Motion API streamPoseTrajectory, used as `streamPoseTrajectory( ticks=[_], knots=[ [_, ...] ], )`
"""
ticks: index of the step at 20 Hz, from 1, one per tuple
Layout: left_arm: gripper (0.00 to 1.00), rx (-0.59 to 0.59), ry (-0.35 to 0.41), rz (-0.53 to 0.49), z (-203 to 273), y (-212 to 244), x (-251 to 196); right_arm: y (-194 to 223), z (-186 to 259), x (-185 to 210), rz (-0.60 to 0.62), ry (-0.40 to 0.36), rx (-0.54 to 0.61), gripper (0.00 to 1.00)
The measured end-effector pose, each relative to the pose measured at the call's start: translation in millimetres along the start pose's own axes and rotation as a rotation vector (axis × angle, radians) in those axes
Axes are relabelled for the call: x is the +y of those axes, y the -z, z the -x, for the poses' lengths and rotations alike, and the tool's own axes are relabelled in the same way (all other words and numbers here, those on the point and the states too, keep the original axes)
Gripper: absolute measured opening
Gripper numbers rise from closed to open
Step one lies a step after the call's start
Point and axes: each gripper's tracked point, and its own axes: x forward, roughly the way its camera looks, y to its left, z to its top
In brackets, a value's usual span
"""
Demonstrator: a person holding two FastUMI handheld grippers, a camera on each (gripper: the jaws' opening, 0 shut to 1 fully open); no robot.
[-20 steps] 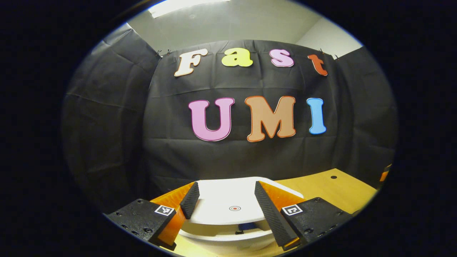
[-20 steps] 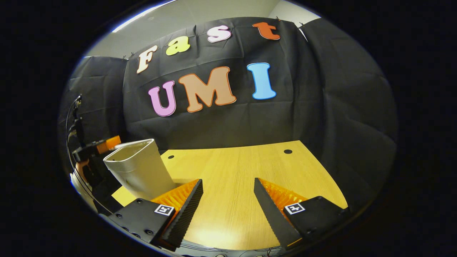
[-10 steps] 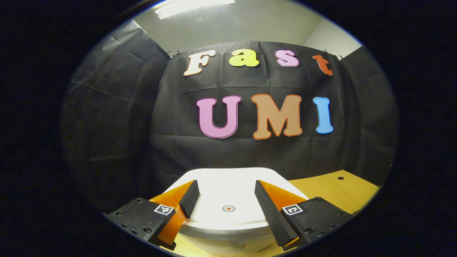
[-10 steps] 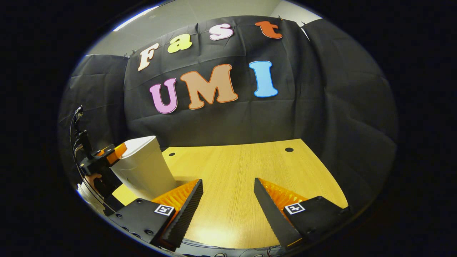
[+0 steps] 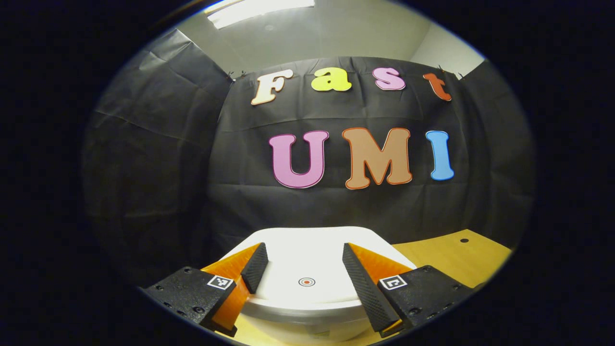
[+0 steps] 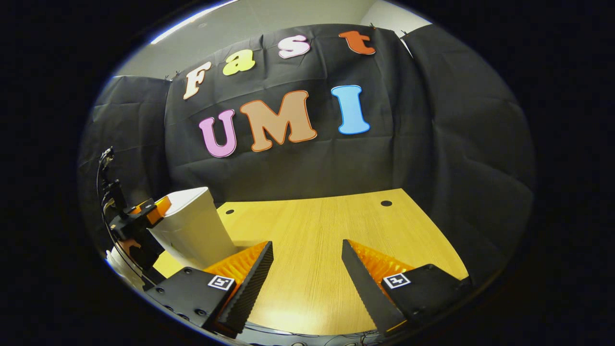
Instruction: Press the lid of the desktop garbage bin to open it, pick up the crumpled paper on the desktop and throw it into the bin, then pick up the pop can on the desktop and drop it into the bin, and finally close the garbage bin lid.
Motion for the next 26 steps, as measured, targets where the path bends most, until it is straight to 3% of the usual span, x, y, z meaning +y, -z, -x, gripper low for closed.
streamPoseTrajectory(
  ticks=[4,7,13,21,26],
  knots=[
    [0.94,0.028,-0.008,0.037,-1,-9,4,-7,-7,8,-0.009,-0.02,-0.009,0.96],
    [0.93,-0.038,-0.034,0.098,-1,-50,12,-13,-11,19,-0.024,-0.05,-0.022,0.96],
    [0.93,-0.085,0.011,0.033,27,-106,-5,-35,-15,41,-0.021,-0.083,-0.11,0.94],
    [0.93,-0.009,0.185,0.161,89,-79,-85,-43,1,40,-0.036,-0.046,-0.194,0.96],
    [0.93,0.005,0.218,0.207,95,-68,-93,-44,17,35,-0.029,0.005,-0.25,0.96]
  ],
)
